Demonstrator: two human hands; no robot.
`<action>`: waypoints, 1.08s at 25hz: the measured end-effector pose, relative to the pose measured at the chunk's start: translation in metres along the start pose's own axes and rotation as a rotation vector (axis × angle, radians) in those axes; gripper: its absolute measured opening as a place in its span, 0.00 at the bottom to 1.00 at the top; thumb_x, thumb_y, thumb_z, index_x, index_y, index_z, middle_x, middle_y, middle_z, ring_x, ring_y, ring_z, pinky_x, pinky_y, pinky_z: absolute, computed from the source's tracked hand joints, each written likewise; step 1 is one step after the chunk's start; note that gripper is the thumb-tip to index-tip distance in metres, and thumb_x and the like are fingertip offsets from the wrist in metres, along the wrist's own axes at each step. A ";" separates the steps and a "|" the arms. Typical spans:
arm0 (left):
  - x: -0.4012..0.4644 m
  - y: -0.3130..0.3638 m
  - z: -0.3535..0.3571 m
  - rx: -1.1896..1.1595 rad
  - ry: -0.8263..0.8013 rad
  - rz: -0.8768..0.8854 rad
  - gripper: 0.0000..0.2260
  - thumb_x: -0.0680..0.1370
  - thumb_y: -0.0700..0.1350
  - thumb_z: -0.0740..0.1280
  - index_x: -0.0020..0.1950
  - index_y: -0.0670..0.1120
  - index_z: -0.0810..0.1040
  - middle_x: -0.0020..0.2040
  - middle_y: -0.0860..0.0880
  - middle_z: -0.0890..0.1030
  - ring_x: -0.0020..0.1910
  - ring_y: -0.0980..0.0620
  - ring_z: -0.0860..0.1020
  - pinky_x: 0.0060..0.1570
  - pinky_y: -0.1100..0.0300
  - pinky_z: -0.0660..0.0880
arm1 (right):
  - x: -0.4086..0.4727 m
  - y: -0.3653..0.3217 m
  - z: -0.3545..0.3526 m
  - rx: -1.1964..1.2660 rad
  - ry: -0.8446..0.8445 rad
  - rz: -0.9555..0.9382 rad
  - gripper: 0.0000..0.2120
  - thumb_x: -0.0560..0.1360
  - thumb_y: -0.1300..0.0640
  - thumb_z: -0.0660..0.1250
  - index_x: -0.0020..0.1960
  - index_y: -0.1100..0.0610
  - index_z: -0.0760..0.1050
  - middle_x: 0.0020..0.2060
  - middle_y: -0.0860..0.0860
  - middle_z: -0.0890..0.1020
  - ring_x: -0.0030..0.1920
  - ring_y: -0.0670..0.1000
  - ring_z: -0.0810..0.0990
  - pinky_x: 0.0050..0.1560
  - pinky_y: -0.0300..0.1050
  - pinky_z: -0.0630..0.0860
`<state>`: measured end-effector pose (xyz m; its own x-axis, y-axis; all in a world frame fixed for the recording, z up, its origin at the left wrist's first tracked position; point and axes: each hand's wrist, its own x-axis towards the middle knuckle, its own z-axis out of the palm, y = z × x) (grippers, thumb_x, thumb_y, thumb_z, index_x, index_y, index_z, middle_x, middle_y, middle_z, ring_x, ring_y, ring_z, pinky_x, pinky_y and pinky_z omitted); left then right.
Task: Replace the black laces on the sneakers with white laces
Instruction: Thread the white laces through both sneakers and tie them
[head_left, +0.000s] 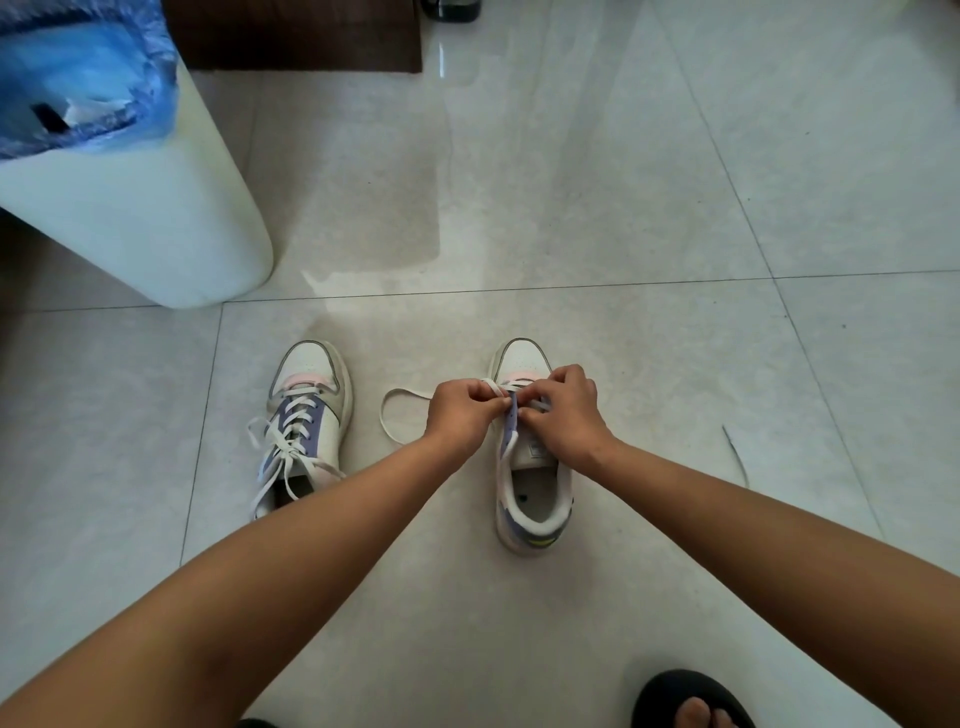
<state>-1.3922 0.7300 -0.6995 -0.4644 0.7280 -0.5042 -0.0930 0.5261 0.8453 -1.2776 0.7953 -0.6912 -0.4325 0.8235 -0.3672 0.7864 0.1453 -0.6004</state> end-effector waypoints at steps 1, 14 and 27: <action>-0.002 0.001 0.000 0.024 0.003 0.019 0.02 0.73 0.36 0.71 0.41 0.39 0.82 0.40 0.47 0.82 0.39 0.55 0.78 0.43 0.64 0.72 | 0.000 0.000 0.000 -0.008 0.001 -0.002 0.08 0.75 0.55 0.68 0.53 0.54 0.81 0.54 0.52 0.66 0.60 0.53 0.64 0.58 0.38 0.63; -0.051 -0.025 0.025 0.666 0.089 -0.123 0.28 0.80 0.50 0.59 0.74 0.40 0.51 0.68 0.42 0.60 0.61 0.41 0.72 0.52 0.50 0.71 | -0.056 0.017 -0.049 -0.512 -0.245 -0.469 0.09 0.71 0.69 0.64 0.48 0.57 0.73 0.48 0.54 0.73 0.47 0.57 0.73 0.43 0.49 0.71; -0.052 -0.015 0.017 0.520 -0.005 -0.211 0.32 0.79 0.56 0.58 0.75 0.41 0.52 0.72 0.41 0.59 0.67 0.40 0.67 0.62 0.50 0.67 | -0.115 0.112 -0.069 -0.885 -0.381 -0.481 0.27 0.55 0.44 0.79 0.50 0.51 0.75 0.41 0.49 0.80 0.37 0.51 0.80 0.33 0.46 0.75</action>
<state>-1.3514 0.6913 -0.6890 -0.4784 0.5846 -0.6553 0.2634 0.8074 0.5279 -1.1097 0.7545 -0.6672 -0.7703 0.3711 -0.5186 0.4708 0.8795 -0.0699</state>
